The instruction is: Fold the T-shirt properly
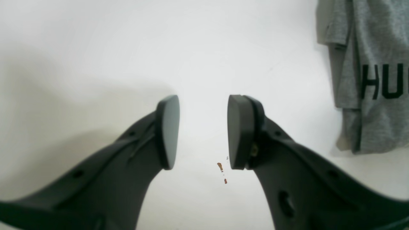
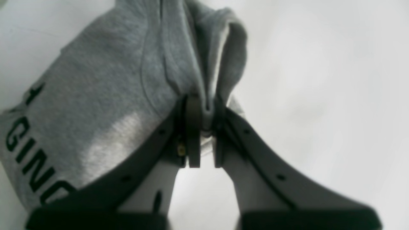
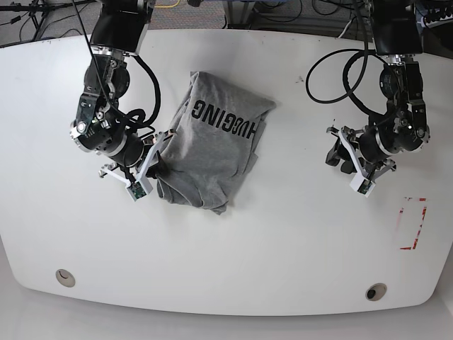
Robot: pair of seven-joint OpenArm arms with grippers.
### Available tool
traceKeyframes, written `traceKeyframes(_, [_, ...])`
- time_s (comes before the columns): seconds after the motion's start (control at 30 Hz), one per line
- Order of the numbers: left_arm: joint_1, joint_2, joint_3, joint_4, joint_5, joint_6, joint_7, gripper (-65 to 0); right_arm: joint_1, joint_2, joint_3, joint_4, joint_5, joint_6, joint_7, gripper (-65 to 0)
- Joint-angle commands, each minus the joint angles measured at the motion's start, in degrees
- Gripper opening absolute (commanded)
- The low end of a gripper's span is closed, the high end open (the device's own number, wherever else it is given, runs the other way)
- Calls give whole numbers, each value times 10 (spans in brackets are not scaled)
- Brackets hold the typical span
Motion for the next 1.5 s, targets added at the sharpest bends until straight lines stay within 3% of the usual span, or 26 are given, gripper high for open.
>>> traceKeyframes(0.0, [-10,-5,-2,12,-9,-3,-12,-425,12,14,10,-10,8,1,22,-631])
traceKeyframes(0.33, [-9,-5,0,14,-10,-4,-10,-425,27,22,24,-88,6,1,76,-628])
traceKeyframes(0.4, [-9,-5,13,14,-11,-4,-10,-425,34,22,24,-108,5,1,82,-601])
traceKeyframes(0.5, [-9,-5,44,14,-11,-4,-10,-425,44,24,24,-125,4,1,86,-490])
traceKeyframes(0.63, [-10,-4,80,16,-12,-4,-10,-425,48,36,24,-121,8,-6,86,-289])
traceKeyframes(0.7, [-11,-1,99,28,-12,-4,-11,-425,46,38,25,-95,7,-26,86,-219])
traceKeyframes(0.77, [-11,8,117,41,-12,-4,-12,-425,42,38,25,-65,6,-37,86,-193])
traceKeyframes(0.93, [-20,38,156,84,-12,-4,-11,-424,10,52,24,25,11,-42,84,-190])
traceKeyframes(1.1, [-24,88,184,94,-12,-4,-11,-424,-15,38,22,80,12,-39,54,-190])
traceKeyframes(1.23, [-25,132,210,80,-8,-2,-12,-424,-18,12,22,85,11,1,41,-195])
traceKeyframes(1.3, [-25,148,225,65,-8,-2,-13,-424,-20,5,22,72,10,1,40,-222])
traceKeyframes(1.47, [-24,170,250,2,-8,-2,-27,-425,-21,0,22,28,10,1,40,-377])
